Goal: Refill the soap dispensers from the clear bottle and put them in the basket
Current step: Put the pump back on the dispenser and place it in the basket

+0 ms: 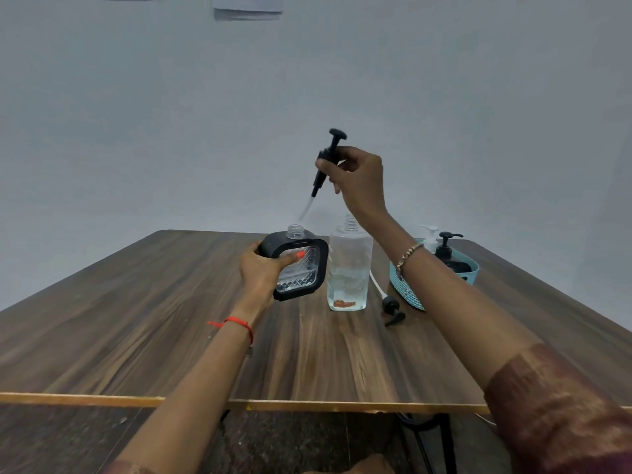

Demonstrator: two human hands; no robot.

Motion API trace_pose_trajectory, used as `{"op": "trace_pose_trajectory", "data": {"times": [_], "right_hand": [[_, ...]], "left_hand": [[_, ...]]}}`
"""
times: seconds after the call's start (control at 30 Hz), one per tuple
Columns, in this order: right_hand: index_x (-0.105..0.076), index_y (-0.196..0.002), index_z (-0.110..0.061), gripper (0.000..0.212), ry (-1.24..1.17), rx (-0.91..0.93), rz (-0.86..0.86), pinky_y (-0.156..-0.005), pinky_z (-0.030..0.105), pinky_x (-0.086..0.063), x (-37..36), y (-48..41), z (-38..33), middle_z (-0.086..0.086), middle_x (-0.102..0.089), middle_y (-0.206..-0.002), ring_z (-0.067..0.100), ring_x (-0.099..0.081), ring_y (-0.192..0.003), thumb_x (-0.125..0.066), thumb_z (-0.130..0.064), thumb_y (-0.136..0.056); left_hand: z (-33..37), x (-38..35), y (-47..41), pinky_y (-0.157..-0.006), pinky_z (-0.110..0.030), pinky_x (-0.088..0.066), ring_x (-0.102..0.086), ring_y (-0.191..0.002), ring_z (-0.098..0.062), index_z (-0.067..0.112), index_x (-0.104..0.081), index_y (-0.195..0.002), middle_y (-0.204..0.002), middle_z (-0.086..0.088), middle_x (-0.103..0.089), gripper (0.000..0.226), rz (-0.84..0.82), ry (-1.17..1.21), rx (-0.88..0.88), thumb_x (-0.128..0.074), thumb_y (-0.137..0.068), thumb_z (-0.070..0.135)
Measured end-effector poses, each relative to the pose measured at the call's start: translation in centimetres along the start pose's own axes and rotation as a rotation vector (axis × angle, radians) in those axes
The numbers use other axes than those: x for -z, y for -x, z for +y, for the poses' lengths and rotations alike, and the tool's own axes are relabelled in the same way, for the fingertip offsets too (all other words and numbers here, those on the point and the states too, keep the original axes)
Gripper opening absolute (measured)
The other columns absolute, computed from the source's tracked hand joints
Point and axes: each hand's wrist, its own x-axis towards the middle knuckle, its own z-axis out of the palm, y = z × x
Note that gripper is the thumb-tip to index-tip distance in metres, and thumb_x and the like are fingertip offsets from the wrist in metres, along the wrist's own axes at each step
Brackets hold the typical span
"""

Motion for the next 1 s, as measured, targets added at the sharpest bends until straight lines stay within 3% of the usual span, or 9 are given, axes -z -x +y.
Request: {"op": "trace_pose_trajectory", "data": {"times": [0.17,0.27,0.37,0.5,0.67,0.77,0.83,0.9,1.0], "right_hand": [[-0.072,-0.092,-0.005,0.017,0.069,-0.046,-0.147,-0.052,0.011,-0.036,-0.2,0.9,0.6,-0.017,-0.059,-0.050,0.001,-0.045,-0.042,-0.074,-0.012,-0.076],[-0.073,-0.091,-0.007,0.020,0.150,-0.071,-0.251,-0.057,0.012,-0.039,-0.5,2.3,1.4,0.000,-0.069,-0.073,0.009,-0.052,-0.058,-0.077,-0.015,-0.073],[-0.072,-0.090,-0.003,0.026,0.234,-0.109,-0.354,-0.057,0.002,-0.039,-0.5,3.8,2.3,0.007,-0.070,-0.082,0.006,-0.057,-0.063,-0.080,-0.017,-0.070],[-0.062,-0.073,0.000,0.035,0.250,-0.158,-0.249,-0.055,0.008,-0.041,-0.4,4.7,3.5,0.011,-0.067,-0.076,0.007,-0.056,-0.062,-0.085,-0.023,-0.063],[-0.063,-0.064,0.012,0.039,0.033,-0.243,-0.167,-0.052,0.012,-0.040,0.5,5.4,3.6,0.017,-0.063,-0.063,0.001,-0.050,-0.046,-0.069,-0.022,-0.081],[-0.067,-0.073,-0.003,0.012,-0.008,-0.330,-0.153,-0.062,0.017,-0.043,0.7,5.4,3.9,0.008,-0.064,-0.075,0.006,-0.055,-0.064,-0.060,-0.004,-0.082],[-0.067,-0.094,-0.003,0.022,-0.079,-0.388,-0.218,-0.066,0.018,-0.048,0.7,5.5,4.1,0.005,-0.065,-0.087,0.009,-0.059,-0.074,-0.053,0.006,-0.080],[-0.065,-0.106,0.002,0.032,-0.151,-0.415,-0.223,-0.066,0.018,-0.052,0.7,5.7,4.1,0.007,-0.067,-0.089,0.010,-0.063,-0.073,-0.050,0.011,-0.078],[-0.069,-0.096,0.005,0.022,-0.143,-0.384,-0.096,-0.060,0.012,-0.047,1.3,5.9,4.1,0.009,-0.067,-0.076,-0.001,-0.062,-0.061,-0.057,0.008,-0.077]], "left_hand": [[0.4,-0.3,0.5,-0.065,-0.032,-0.057,-0.067,-0.072,-0.018,0.012,-0.058,-0.094,-0.084,-0.003,-0.067,0.049,-0.045,-0.023,-0.014,-0.086,-0.056,0.003],[0.7,-0.4,0.7,-0.062,-0.030,-0.057,-0.067,-0.071,-0.017,0.011,-0.058,-0.095,-0.082,-0.001,-0.067,0.049,-0.071,-0.026,-0.021,-0.086,-0.056,0.002],[0.8,-0.6,0.6,-0.064,-0.032,-0.057,-0.068,-0.071,-0.019,0.012,-0.061,-0.090,-0.083,-0.005,-0.070,0.045,-0.084,0.011,-0.021,-0.086,-0.054,0.002],[0.7,-0.9,0.6,-0.070,-0.037,-0.058,-0.070,-0.076,-0.024,0.005,-0.064,-0.098,-0.088,-0.009,-0.071,0.051,-0.105,-0.003,-0.027,-0.087,-0.053,0.002],[0.2,-0.9,0.6,-0.072,-0.039,-0.058,-0.069,-0.079,-0.025,0.006,-0.061,-0.101,-0.090,-0.008,-0.070,0.054,-0.098,0.038,0.023,-0.086,-0.054,0.001],[0.2,-1.2,0.9,-0.065,-0.034,-0.057,-0.069,-0.076,-0.022,0.006,-0.060,-0.100,-0.088,-0.006,-0.069,0.052,-0.109,0.072,0.041,-0.085,-0.055,0.000],[0.4,-1.5,1.1,-0.057,-0.028,-0.056,-0.068,-0.071,-0.018,0.007,-0.060,-0.099,-0.085,-0.004,-0.069,0.048,-0.124,0.088,0.044,-0.084,-0.057,-0.001],[0.5,-1.6,1.2,-0.053,-0.024,-0.055,-0.068,-0.069,-0.016,0.006,-0.061,-0.099,-0.084,-0.005,-0.069,0.047,-0.132,0.098,0.042,-0.083,-0.058,-0.002],[0.2,-1.6,1.0,-0.054,-0.024,-0.055,-0.068,-0.070,-0.016,0.007,-0.062,-0.099,-0.085,-0.005,-0.069,0.046,-0.128,0.099,0.040,-0.082,-0.059,-0.002]]}}
